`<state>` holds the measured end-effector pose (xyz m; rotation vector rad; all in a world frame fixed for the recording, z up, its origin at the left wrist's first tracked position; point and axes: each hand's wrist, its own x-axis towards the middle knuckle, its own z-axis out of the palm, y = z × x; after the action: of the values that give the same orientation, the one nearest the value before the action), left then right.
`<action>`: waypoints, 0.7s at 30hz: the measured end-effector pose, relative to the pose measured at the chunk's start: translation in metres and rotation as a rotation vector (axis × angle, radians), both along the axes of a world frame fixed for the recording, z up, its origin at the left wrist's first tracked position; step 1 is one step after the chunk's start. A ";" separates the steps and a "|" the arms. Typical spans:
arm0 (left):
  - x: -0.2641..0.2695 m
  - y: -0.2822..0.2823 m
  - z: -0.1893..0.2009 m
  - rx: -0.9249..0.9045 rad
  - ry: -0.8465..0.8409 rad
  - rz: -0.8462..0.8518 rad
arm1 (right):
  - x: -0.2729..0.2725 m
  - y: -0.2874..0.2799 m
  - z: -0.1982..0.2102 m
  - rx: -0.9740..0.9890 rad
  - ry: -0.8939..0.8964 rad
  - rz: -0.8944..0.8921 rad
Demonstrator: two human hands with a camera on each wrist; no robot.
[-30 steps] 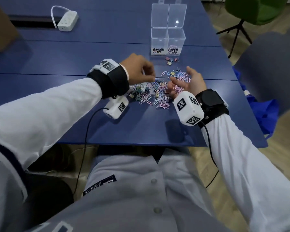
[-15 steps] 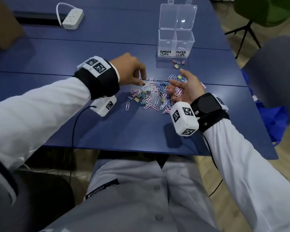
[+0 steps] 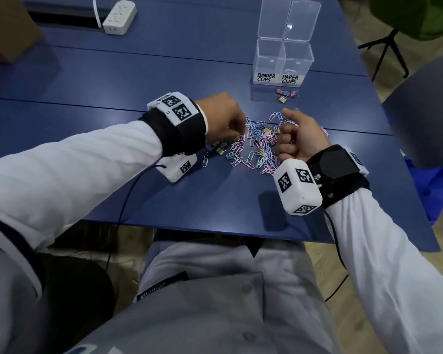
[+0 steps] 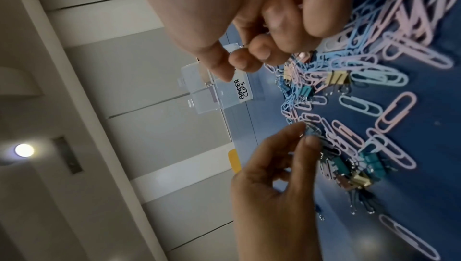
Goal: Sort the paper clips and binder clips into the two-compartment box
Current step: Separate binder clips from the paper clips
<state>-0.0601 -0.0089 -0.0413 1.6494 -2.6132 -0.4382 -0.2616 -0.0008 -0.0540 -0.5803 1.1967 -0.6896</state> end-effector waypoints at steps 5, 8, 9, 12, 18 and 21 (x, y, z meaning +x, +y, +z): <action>0.037 0.004 0.009 -0.070 0.106 0.123 | -0.001 0.003 -0.003 -0.071 0.152 0.064; 0.059 0.011 0.007 -0.075 0.062 0.187 | 0.003 0.004 -0.004 -0.136 0.270 0.119; 0.063 0.013 0.005 -0.067 0.055 0.193 | 0.005 0.004 -0.004 -0.153 0.286 0.147; 0.055 0.017 0.001 -0.061 0.052 0.120 | 0.013 0.005 -0.006 -0.211 0.303 0.204; 0.028 0.015 -0.001 -0.031 -0.036 -0.095 | 0.023 0.007 -0.015 -0.224 0.316 0.204; 0.030 0.012 0.000 -0.027 -0.028 -0.103 | 0.022 0.006 -0.014 -0.158 0.222 0.185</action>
<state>-0.0305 0.0031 -0.0417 1.5303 -2.7208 -0.3838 -0.2397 0.0055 -0.0683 -0.9073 1.2810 -0.5760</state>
